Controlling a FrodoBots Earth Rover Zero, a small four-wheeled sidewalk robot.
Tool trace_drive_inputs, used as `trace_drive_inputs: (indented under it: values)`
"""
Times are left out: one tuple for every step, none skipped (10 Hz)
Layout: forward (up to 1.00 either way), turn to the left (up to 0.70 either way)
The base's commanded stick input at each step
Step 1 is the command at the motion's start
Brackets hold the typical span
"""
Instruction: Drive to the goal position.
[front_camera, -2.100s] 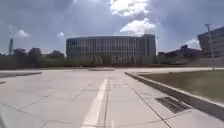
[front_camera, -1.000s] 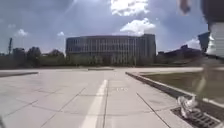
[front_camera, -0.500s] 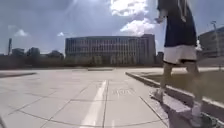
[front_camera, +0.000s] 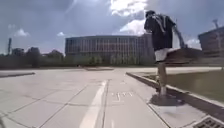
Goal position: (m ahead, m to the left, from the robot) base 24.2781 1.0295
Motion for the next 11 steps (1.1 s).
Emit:
trace_drive_inputs:
  values:
    - [0.50,0.00]
    - [0.50,0.00]
    - [0.50,0.00]
    - [0.50,0.00]
    - [0.50,0.00]
    - [0.50,0.00]
    - [0.50,0.00]
    - [0.50,0.00]
    - [0.50,0.00]
    - [0.50,0.00]
    - [0.50,0.00]
